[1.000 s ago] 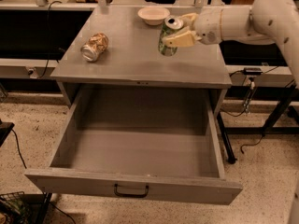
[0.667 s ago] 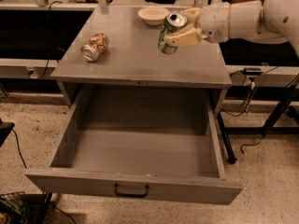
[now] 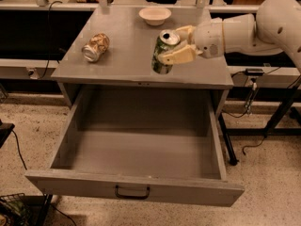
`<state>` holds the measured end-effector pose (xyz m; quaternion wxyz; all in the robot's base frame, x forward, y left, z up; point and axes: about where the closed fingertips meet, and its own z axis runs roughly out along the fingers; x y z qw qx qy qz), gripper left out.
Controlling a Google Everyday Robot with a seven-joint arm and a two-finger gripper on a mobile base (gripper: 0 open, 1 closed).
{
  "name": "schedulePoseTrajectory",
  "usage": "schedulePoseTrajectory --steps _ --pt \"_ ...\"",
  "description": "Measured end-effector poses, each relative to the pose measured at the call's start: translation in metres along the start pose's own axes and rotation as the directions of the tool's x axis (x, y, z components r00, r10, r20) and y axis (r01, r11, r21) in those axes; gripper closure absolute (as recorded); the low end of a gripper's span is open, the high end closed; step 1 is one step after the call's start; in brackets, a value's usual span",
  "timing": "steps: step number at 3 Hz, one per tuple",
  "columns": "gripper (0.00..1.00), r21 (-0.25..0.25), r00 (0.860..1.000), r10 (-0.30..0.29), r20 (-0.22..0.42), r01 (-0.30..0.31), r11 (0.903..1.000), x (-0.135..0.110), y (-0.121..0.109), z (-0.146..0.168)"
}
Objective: Place green can into top drawer
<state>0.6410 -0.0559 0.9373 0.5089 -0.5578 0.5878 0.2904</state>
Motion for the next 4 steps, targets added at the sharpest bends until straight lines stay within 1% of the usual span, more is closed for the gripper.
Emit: schedulePoseTrajectory --steps 1,2,3,4 --pt "1.00 -0.085 0.999 0.035 0.017 -0.033 0.9958 0.008 0.028 0.026" --pt "1.00 -0.212 0.999 0.035 -0.029 -0.040 0.9763 0.017 0.102 0.059" --pt "1.00 -0.305 0.994 0.024 -0.105 -0.055 0.9506 0.039 0.149 0.075" --pt "1.00 -0.305 0.994 0.046 -0.098 -0.075 0.9494 0.043 0.151 0.078"
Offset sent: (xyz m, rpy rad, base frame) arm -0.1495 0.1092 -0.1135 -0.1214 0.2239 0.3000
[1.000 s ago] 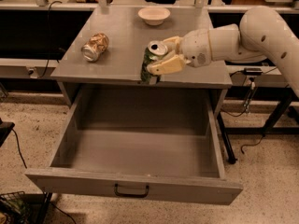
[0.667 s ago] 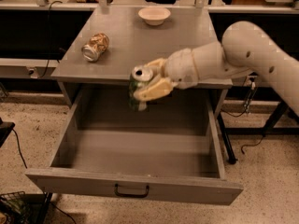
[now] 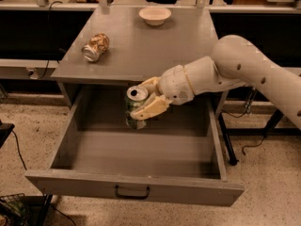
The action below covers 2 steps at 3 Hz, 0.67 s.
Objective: Place green can into top drawer
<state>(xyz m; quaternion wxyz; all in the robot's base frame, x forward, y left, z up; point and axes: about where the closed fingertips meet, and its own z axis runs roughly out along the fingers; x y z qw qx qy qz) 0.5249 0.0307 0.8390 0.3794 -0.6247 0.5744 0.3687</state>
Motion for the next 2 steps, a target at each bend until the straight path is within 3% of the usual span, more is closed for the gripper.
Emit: schedulePoseTrajectory --steps 1,2 --pt "1.00 0.006 0.996 0.083 0.009 -0.084 0.9965 0.054 0.005 0.013" --pt "1.00 -0.025 0.989 0.150 -0.013 -0.151 0.9883 0.115 0.025 0.034"
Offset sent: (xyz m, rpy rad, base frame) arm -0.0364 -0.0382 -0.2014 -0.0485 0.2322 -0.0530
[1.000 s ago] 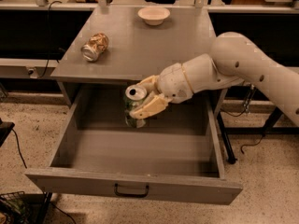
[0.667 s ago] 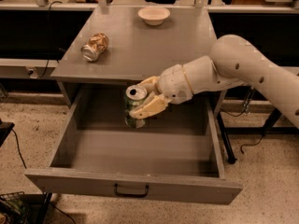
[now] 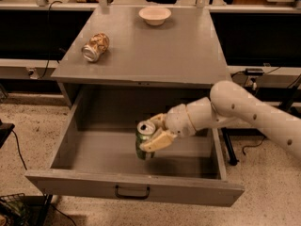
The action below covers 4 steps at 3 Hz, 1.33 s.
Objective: Place green can into top drawer
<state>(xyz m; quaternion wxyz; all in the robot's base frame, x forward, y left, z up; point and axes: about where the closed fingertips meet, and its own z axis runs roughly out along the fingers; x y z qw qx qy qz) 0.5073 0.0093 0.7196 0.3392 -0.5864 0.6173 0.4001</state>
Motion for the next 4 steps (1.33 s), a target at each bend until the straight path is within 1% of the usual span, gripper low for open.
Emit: schedulePoseTrajectory --steps 1,2,4 --pt "0.85 -0.028 0.999 0.045 -0.007 -0.045 0.9986 0.040 0.006 0.014" --pt "0.62 -0.034 0.999 0.047 -0.001 -0.047 0.9983 0.059 0.009 0.021" --pt "0.15 -0.042 0.999 0.046 -0.001 -0.046 0.9981 0.058 0.010 0.025"
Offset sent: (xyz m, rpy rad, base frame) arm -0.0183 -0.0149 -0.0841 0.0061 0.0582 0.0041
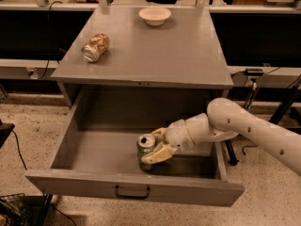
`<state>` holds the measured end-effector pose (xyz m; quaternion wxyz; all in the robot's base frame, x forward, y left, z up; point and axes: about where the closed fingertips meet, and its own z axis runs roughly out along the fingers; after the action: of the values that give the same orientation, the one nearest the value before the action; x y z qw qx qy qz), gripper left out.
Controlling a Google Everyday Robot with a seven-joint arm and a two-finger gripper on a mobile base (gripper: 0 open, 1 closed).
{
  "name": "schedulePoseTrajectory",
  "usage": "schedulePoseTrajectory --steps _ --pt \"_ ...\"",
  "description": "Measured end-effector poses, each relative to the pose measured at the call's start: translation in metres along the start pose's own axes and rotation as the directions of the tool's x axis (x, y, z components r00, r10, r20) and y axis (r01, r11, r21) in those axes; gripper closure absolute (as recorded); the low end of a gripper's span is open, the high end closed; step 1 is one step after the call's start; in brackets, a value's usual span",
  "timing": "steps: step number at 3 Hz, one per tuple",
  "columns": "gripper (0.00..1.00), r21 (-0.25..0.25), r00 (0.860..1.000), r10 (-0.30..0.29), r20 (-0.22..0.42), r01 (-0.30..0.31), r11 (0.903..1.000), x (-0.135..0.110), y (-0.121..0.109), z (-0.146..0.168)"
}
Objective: Place green can into top drawer
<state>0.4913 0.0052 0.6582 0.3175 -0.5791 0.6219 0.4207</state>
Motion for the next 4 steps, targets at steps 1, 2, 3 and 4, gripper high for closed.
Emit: schedulePoseTrajectory --steps 1,2,3,4 --pt "0.00 -0.004 1.000 -0.001 0.000 0.001 1.0000 0.000 0.001 0.002" --pt "0.13 -0.010 0.999 -0.031 0.015 0.032 0.9994 -0.019 0.002 -0.004" --pt "0.35 0.002 0.995 -0.090 0.033 0.090 0.9959 -0.061 0.003 -0.025" --pt "0.24 0.004 0.987 -0.151 0.058 0.151 0.9885 -0.103 0.008 -0.047"
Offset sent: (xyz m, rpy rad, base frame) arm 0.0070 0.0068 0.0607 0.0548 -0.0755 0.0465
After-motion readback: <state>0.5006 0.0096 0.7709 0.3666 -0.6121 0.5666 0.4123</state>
